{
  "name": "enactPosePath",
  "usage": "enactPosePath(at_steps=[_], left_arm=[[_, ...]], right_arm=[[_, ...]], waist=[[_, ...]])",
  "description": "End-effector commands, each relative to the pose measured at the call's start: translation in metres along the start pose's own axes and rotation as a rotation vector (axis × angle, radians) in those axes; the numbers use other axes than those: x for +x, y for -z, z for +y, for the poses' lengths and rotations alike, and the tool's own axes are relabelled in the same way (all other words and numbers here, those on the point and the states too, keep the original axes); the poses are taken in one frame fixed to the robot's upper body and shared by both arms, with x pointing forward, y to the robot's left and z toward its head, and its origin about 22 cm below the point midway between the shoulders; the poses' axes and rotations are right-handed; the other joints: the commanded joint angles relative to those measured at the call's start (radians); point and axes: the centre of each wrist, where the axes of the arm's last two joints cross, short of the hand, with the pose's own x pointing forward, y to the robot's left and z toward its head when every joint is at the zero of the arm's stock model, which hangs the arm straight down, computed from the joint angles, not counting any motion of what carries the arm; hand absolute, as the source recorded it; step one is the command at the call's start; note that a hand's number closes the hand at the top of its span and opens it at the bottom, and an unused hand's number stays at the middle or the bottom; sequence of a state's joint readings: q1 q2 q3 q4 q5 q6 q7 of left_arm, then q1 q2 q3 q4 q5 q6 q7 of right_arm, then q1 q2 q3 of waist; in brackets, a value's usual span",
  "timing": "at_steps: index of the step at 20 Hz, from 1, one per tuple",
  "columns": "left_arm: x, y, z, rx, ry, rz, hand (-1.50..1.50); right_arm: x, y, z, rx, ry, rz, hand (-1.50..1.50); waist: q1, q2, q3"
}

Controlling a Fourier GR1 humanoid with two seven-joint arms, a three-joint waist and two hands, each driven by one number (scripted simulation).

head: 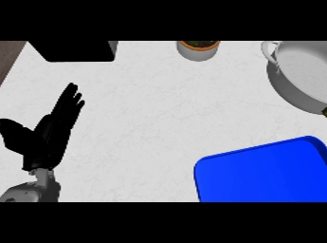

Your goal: Pick the squash from the tray and place it in the pot

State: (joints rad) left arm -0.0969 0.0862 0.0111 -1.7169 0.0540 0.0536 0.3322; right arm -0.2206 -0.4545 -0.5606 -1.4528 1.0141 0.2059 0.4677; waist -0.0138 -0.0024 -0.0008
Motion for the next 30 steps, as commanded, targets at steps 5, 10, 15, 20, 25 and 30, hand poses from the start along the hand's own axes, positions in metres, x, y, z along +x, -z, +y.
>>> enactPosePath(at_steps=[5, 10, 15, 20, 25, 30], left_arm=[[0.006, -0.001, -0.013, -0.023, -0.012, 0.009, 0.00], [0.003, 0.014, -0.013, -0.019, 0.007, -0.013, 0.00], [0.005, 0.010, -0.008, -0.028, -0.009, 0.000, 0.00], [0.014, 0.014, -0.013, -0.046, -0.012, -0.011, 0.00], [0.014, 0.018, -0.022, -0.045, 0.000, -0.013, 0.00], [0.007, 0.011, -0.013, -0.041, -0.002, -0.014, 0.00]], right_arm=[[0.035, -0.016, -0.103, -0.261, 0.057, -0.168, 1.50], [0.072, -0.035, -0.139, -0.321, 0.173, -0.295, 1.50], [0.104, -0.008, -0.155, -0.276, 0.212, -0.258, 1.50], [0.128, 0.030, -0.125, -0.249, 0.228, -0.185, 1.50], [0.118, 0.070, -0.125, -0.209, 0.246, -0.161, 1.50], [0.131, 0.083, -0.083, -0.186, 0.214, -0.139, 1.50]], waist=[[0.015, -0.002, 0.000], [0.017, 0.001, 0.000], [0.025, 0.004, 0.000], [0.040, 0.008, 0.001], [0.042, 0.013, 0.002], [0.049, 0.014, 0.002]])
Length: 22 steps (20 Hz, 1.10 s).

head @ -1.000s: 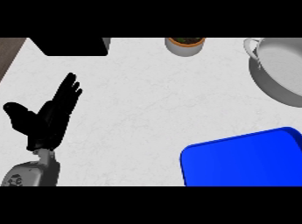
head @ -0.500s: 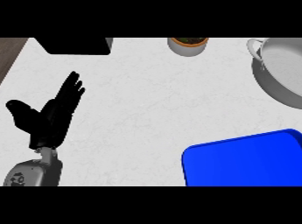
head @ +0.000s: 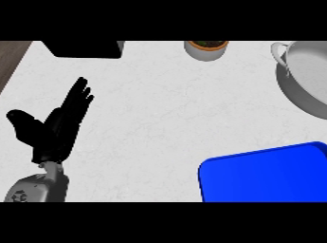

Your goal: Pick the squash from the tray and place it in the pot

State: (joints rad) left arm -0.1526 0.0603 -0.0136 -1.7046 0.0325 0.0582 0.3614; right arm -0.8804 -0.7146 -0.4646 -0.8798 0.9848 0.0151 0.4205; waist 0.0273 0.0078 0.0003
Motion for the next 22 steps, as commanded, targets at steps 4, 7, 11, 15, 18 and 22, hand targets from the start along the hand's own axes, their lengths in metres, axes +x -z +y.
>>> enactPosePath(at_steps=[4, 7, 11, 15, 18, 22], left_arm=[[-0.003, -0.001, 0.020, 0.013, 0.005, -0.011, 0.00], [0.000, -0.007, 0.001, -0.023, -0.006, -0.006, 0.00], [-0.001, -0.004, 0.004, -0.026, 0.006, -0.001, 0.00], [-0.004, -0.008, 0.008, -0.021, -0.002, -0.004, 0.00], [0.002, 0.007, -0.006, -0.015, -0.011, -0.004, 0.00], [0.001, 0.001, 0.000, -0.004, -0.001, -0.022, 0.00]], right_arm=[[-0.018, 0.010, 0.046, 0.100, -0.071, -0.039, 1.50], [-0.029, 0.014, 0.055, 0.161, 0.113, 0.123, 1.50], [-0.017, 0.014, 0.066, 0.250, 0.202, 0.190, -1.50], [-0.032, 0.016, 0.068, 0.233, 0.361, 0.176, -1.50], [-0.032, 0.016, 0.065, 0.088, 0.506, 0.161, -1.50], [-0.049, 0.021, 0.050, -0.140, 0.576, 0.124, -1.50]], waist=[[0.001, 0.002, 0.000], [0.016, 0.006, 0.002], [0.027, 0.011, 0.002], [0.014, 0.007, 0.002], [0.007, 0.012, 0.003], [0.006, 0.008, 0.003]])
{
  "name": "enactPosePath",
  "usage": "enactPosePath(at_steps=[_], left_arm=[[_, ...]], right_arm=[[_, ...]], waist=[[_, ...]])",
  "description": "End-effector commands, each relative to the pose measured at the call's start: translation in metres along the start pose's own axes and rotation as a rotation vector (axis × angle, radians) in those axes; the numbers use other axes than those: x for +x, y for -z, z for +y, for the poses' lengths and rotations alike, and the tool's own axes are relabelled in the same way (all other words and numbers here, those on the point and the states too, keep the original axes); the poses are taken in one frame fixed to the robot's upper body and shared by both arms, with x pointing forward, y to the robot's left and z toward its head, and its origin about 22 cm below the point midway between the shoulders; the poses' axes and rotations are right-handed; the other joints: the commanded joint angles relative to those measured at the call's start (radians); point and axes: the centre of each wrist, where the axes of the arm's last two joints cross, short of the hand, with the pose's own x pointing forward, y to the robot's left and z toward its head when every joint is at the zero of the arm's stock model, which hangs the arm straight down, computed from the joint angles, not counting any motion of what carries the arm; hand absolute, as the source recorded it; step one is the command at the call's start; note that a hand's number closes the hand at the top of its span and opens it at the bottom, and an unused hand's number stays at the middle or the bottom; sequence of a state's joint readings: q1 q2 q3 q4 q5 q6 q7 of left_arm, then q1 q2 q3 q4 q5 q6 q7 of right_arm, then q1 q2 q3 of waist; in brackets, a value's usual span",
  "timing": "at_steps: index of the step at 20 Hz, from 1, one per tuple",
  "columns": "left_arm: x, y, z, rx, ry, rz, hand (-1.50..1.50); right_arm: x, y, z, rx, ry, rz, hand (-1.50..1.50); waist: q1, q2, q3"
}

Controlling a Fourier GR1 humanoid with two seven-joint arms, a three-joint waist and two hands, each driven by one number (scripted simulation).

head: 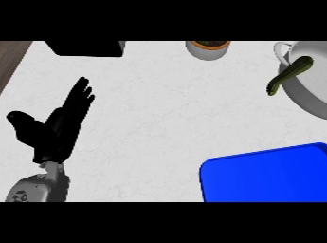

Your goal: Pick the squash from the tray and place it in the pot

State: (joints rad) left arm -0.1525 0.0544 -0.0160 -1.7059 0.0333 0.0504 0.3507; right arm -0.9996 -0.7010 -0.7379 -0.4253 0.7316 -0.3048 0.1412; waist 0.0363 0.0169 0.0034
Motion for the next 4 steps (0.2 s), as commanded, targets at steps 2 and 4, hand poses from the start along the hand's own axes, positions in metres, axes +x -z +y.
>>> enactPosePath(at_steps=[2, 4], left_arm=[[0.000, -0.005, 0.008, 0.020, 0.013, -0.003, 0.00], [-0.007, 0.008, 0.008, 0.023, 0.013, 0.011, 0.00]], right_arm=[[-0.010, 0.009, -0.028, -0.200, 0.161, -0.039, -1.50], [-0.020, 0.007, -0.022, -0.232, 0.161, -0.019, -1.50]], waist=[[-0.001, -0.003, 0.000], [-0.016, -0.005, -0.002]])
